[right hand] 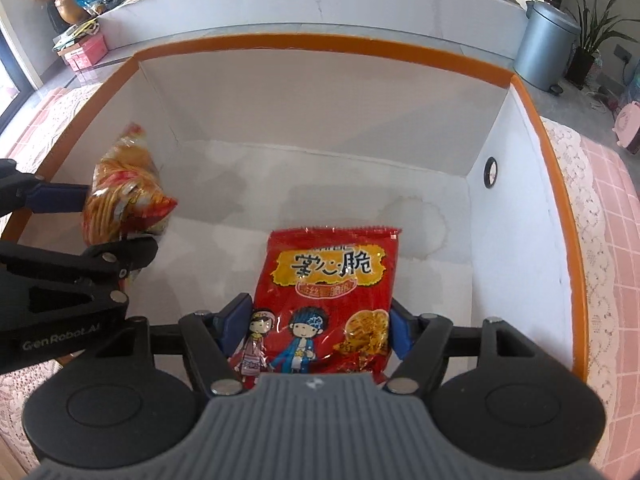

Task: Organize snacks
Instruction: 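Carry both bags over the orange box and open both tools to drop them, then withdraw both tools from the box back toward the snack pile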

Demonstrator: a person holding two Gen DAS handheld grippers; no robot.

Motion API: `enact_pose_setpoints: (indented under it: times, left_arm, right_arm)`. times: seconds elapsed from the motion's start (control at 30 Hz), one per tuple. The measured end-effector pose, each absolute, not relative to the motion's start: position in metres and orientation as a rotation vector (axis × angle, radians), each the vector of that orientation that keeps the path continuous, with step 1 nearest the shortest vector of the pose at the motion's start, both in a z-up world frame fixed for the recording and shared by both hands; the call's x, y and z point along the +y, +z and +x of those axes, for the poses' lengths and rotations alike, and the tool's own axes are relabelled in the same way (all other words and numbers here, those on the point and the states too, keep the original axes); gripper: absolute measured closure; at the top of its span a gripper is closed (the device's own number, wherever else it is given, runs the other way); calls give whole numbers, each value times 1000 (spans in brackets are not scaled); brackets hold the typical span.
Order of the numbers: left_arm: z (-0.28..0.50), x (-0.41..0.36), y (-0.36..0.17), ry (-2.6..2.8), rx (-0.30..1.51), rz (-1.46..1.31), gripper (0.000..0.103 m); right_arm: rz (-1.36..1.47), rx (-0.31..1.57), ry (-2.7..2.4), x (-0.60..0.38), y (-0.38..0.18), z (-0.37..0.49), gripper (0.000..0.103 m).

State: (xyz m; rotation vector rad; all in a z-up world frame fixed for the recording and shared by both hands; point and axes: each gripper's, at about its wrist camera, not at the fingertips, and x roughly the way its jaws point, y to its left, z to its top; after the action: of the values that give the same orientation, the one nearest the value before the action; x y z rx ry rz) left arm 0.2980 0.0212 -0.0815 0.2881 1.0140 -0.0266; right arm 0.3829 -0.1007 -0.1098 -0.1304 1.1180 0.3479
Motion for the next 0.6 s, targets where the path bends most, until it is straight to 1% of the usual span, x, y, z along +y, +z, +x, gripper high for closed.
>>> enact_pose_setpoints:
  times: [0.13, 0.2, 0.47, 0.6]
  left_arm:
    - [294, 22, -74, -25, 973, 300, 20]
    - [290, 23, -68, -24, 958, 285, 18]
    - [270, 27, -44, 3, 895, 213, 18]
    - [250, 29, -28, 12, 842, 151, 18]
  right_arm:
    - [-120, 1113, 334, -101, -106, 383, 31]
    - [-125, 1102, 327, -100, -101, 381, 26]
    - [-123, 1028, 304, -105, -77, 366, 17]
    - [-126, 958, 277, -112, -59, 345, 16]
